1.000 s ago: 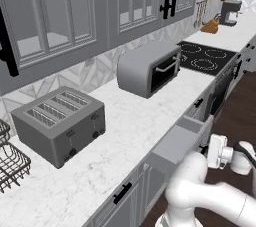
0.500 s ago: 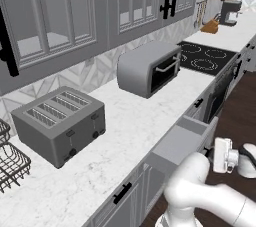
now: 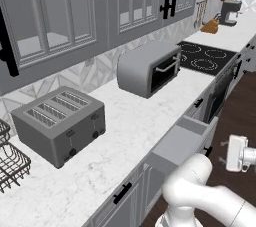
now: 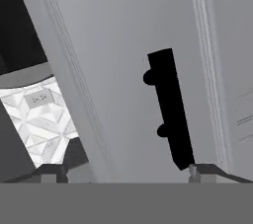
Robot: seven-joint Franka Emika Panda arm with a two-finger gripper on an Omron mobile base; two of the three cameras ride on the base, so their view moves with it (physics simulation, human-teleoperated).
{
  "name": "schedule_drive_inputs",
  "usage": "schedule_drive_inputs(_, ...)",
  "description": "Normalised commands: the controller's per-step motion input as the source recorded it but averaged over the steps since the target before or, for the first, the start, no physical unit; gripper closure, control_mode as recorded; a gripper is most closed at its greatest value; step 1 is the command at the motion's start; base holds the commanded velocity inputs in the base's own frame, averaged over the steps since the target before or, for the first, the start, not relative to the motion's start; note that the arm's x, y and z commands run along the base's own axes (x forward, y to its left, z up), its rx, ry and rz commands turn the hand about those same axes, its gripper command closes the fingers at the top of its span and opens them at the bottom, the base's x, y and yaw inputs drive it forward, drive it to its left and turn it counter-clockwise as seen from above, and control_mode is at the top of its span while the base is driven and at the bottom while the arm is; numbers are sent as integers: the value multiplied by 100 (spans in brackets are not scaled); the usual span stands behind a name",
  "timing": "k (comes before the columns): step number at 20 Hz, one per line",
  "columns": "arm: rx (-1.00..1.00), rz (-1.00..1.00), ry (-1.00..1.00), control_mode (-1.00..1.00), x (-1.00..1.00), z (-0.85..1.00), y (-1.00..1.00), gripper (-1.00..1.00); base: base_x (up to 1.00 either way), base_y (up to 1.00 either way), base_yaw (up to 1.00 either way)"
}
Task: Take a straw from the drawer in front and place it inside the glass cup on the dining counter.
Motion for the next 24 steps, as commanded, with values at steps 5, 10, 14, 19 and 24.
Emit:
schedule_drive_inputs(5,-11,26,-15,-100,4,97,0,-100,0,0,0)
schedule_drive_inputs(10,-18,27,-3,-100,15,63,2,-100,0,0,0)
schedule_drive_inputs(14,-19,20,0,-100,22,23,10,-100,0,0,0)
schedule_drive_inputs(19,-12,19,6,-100,31,-11,5,-100,0,0,0)
schedule_drive_inputs(24,-6,12,1,-100,28,3,0,-100,0,0,0)
